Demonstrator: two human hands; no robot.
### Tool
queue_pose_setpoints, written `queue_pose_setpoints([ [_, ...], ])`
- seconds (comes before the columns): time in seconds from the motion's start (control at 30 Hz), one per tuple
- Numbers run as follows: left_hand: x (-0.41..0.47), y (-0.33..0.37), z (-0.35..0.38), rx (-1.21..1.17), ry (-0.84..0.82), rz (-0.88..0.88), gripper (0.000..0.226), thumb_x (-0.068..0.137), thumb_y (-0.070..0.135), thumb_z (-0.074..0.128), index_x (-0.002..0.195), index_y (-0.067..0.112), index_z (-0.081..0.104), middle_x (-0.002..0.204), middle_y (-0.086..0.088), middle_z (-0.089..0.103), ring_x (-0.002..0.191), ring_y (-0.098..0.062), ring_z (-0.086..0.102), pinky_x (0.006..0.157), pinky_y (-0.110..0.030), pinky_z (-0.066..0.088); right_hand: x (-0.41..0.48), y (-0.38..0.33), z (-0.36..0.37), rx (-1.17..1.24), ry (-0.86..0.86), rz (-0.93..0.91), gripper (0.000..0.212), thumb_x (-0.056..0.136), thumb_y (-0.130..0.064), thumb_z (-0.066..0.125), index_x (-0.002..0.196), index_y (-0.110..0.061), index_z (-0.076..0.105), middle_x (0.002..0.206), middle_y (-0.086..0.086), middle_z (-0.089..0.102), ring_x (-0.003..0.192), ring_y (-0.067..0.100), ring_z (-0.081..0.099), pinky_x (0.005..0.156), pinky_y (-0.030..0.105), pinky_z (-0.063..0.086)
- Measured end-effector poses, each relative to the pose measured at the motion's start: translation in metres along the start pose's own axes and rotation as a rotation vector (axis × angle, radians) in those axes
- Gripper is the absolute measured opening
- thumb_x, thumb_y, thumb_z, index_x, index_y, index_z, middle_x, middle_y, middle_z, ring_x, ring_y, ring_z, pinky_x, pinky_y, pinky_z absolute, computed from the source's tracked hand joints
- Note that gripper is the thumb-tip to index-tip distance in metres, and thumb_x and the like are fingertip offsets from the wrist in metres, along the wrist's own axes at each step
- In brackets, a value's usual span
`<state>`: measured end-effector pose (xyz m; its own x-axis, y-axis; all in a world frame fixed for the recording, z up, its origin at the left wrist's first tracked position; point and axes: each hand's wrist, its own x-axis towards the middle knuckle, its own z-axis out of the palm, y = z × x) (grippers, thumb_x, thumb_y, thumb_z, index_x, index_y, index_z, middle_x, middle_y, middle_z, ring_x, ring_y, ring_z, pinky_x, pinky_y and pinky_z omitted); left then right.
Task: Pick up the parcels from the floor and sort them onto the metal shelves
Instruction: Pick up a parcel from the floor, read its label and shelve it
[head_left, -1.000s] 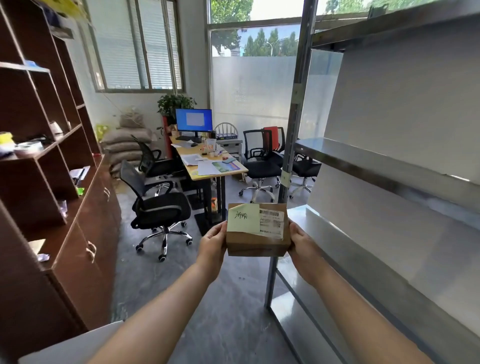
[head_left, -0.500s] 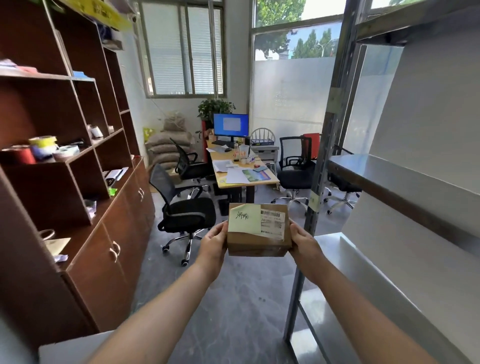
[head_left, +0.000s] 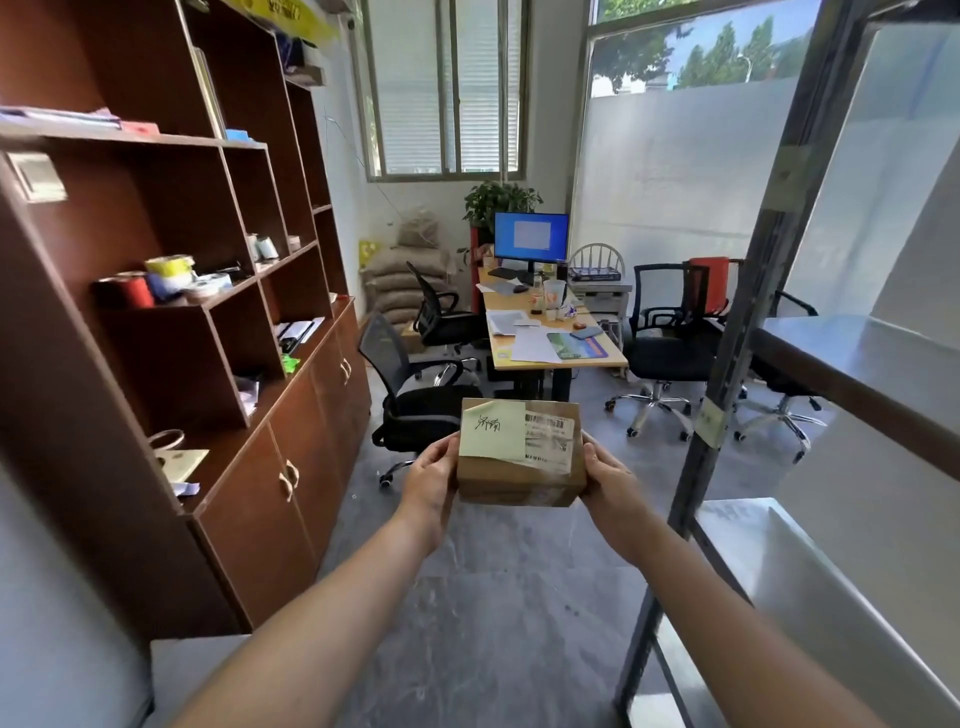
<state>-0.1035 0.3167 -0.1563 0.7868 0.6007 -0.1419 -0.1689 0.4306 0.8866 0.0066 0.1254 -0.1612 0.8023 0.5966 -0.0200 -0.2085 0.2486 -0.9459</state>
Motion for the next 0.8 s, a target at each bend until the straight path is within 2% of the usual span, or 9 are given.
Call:
queue_pose_setpoints([
  [0.07, 0.015, 0.002, -0.007, -0.008, 0.005, 0.004, 0.022, 0.101, 0.018, 0.057, 0.118, 0.008, 0.066, 0.099, -0.009, 0.074, 0.091, -0.024, 0.067, 0.089, -0.043, 0.052, 0.013, 0.003, 0.007, -0.009, -0.006, 0.001, 0.041, 0.108, -0.02, 0.03, 0.144, -0.018, 0.049, 0.132, 0.009, 0.066, 0.123, 0.028, 0.06, 0.09, 0.034, 0.049],
  [0.27, 0.068, 0.014, -0.03, -0.014, 0.006, 0.005, 0.025, 0.1, 0.019, 0.059, 0.121, 0.008, 0.066, 0.111, -0.013, 0.073, 0.095, -0.023, 0.067, 0.078, -0.032, 0.055, 0.062, 0.008, 0.033, -0.006, 0.026, -0.006, 0.04, 0.108, -0.018, 0.032, 0.143, -0.016, 0.051, 0.13, 0.01, 0.067, 0.12, 0.028, 0.062, 0.091, 0.035, 0.05],
  [0.4, 0.113, 0.032, -0.049, -0.015, 0.015, 0.002, 0.024, 0.099, 0.018, 0.06, 0.119, 0.007, 0.067, 0.109, -0.014, 0.073, 0.096, -0.024, 0.067, 0.084, -0.034, 0.055, 0.101, 0.012, 0.06, -0.029, 0.031, -0.003, 0.039, 0.108, -0.018, 0.031, 0.141, -0.021, 0.052, 0.13, 0.01, 0.067, 0.115, 0.027, 0.063, 0.078, 0.036, 0.052],
  [0.47, 0.135, 0.042, -0.058, -0.014, 0.006, 0.001, 0.019, 0.1, 0.017, 0.059, 0.115, 0.008, 0.067, 0.105, -0.011, 0.074, 0.092, -0.022, 0.069, 0.082, -0.033, 0.055, 0.122, 0.015, 0.074, -0.034, 0.047, 0.006, 0.039, 0.108, -0.019, 0.032, 0.141, -0.022, 0.052, 0.13, 0.009, 0.067, 0.114, 0.028, 0.063, 0.074, 0.036, 0.052],
  [0.6, 0.179, 0.059, -0.078, 0.013, -0.008, -0.004, 0.02, 0.1, 0.018, 0.059, 0.115, 0.01, 0.069, 0.101, -0.008, 0.075, 0.09, -0.021, 0.069, 0.076, -0.032, 0.054, 0.165, 0.025, 0.096, -0.023, 0.082, 0.005, 0.039, 0.107, -0.019, 0.034, 0.142, -0.02, 0.051, 0.128, 0.01, 0.068, 0.117, 0.028, 0.063, 0.08, 0.036, 0.052],
  [0.7, 0.207, 0.071, -0.094, 0.041, -0.025, -0.011, 0.018, 0.101, 0.018, 0.057, 0.113, 0.012, 0.069, 0.098, -0.006, 0.076, 0.084, -0.018, 0.069, 0.065, -0.026, 0.054, 0.194, 0.034, 0.112, -0.022, 0.088, 0.009, 0.038, 0.106, -0.019, 0.037, 0.142, -0.018, 0.052, 0.128, 0.011, 0.068, 0.12, 0.03, 0.062, 0.088, 0.038, 0.051],
  [0.8, 0.234, 0.08, -0.106, 0.069, -0.046, -0.011, 0.016, 0.101, 0.02, 0.057, 0.108, 0.016, 0.07, 0.096, -0.005, 0.076, 0.082, -0.019, 0.069, 0.066, -0.031, 0.053, 0.219, 0.042, 0.123, -0.012, 0.1, 0.001, 0.038, 0.106, -0.018, 0.038, 0.142, -0.018, 0.053, 0.13, 0.01, 0.067, 0.123, 0.029, 0.061, 0.092, 0.038, 0.049],
])
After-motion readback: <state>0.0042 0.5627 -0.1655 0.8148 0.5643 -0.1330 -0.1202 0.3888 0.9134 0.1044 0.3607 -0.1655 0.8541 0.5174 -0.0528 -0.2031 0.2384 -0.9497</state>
